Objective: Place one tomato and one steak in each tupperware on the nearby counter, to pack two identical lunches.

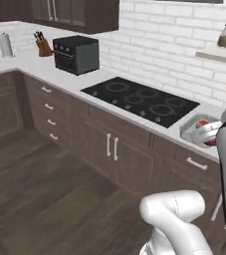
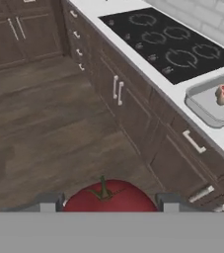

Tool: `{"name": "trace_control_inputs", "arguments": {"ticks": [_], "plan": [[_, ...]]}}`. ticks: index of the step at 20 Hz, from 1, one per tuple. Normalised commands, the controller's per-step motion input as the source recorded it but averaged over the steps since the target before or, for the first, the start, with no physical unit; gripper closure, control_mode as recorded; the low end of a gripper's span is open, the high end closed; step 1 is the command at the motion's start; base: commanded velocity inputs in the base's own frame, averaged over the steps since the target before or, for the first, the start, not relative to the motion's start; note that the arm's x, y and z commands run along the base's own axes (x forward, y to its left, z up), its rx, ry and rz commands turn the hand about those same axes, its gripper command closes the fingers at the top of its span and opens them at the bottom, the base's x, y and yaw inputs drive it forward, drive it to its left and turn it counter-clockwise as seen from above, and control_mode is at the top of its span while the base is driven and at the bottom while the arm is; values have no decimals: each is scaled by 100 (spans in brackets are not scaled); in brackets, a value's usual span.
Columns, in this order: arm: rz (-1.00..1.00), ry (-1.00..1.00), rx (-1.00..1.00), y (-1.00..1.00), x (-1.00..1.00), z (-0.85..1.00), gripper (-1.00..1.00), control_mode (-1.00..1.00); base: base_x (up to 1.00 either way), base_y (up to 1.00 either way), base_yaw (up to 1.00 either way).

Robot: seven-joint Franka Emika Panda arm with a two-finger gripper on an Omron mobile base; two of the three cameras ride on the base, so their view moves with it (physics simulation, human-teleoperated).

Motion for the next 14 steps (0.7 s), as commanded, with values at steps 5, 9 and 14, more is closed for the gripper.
{"name": "trace_control_inputs", "arguments": {"ticks": [5, 9, 14], "plan": [[0, 0, 0, 0, 0, 0, 100, 100, 19, 1, -91], [0, 0, 0, 0, 0, 0, 100, 100, 99, 19, -59], [0, 0, 0, 0, 0, 0, 100, 100, 76, 10, -58]]}}
